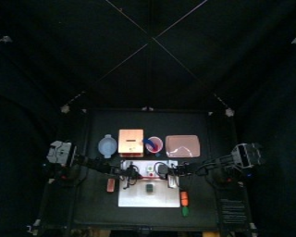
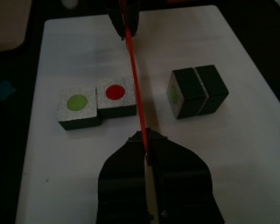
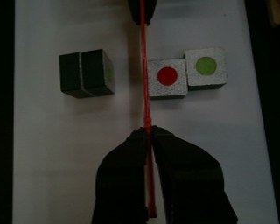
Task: Cut the sushi into 4 pieces with the knife
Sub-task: Cut the sushi into 4 pieces
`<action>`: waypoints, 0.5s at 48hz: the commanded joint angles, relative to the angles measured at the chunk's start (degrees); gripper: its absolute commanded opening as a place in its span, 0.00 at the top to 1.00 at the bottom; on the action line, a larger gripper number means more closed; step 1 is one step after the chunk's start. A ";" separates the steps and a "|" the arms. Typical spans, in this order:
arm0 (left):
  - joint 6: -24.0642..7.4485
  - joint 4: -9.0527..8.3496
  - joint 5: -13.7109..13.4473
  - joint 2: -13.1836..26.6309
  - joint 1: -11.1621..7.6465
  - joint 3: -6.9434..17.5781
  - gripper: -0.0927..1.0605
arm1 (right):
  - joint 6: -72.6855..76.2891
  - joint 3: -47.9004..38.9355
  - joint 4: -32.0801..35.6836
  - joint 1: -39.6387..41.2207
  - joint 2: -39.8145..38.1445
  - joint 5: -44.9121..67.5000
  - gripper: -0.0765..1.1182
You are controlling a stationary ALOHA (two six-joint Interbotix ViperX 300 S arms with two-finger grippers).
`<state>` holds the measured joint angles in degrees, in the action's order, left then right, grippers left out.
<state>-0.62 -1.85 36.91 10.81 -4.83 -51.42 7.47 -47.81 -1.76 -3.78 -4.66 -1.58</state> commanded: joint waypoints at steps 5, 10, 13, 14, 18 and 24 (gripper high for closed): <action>-0.09 -0.18 0.70 -5.36 -2.55 0.70 0.70 | -0.09 1.23 -0.09 -1.49 -4.66 0.70 0.72; 0.00 -0.18 0.70 -6.42 -4.48 0.53 0.70 | -0.09 1.14 -0.18 -2.90 -5.71 0.79 0.72; 0.09 -0.09 0.62 -6.42 -5.71 0.53 0.70 | 0.00 1.14 -0.26 -3.78 -6.06 0.70 0.72; 0.09 -0.09 0.70 -6.33 -6.15 0.53 0.70 | 0.00 1.14 -0.35 -3.96 -6.06 0.70 0.72; 0.26 0.00 0.70 -5.71 -7.65 0.62 0.70 | 0.00 1.23 -0.44 -4.66 -5.89 0.70 0.72; 0.26 0.35 0.62 -4.57 -8.96 0.79 0.70 | 0.00 1.32 -1.05 -4.83 -5.27 0.79 0.72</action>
<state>-0.18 -1.49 36.91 6.24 -12.30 -52.12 7.56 -47.81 -2.64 -8.96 -8.96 -1.49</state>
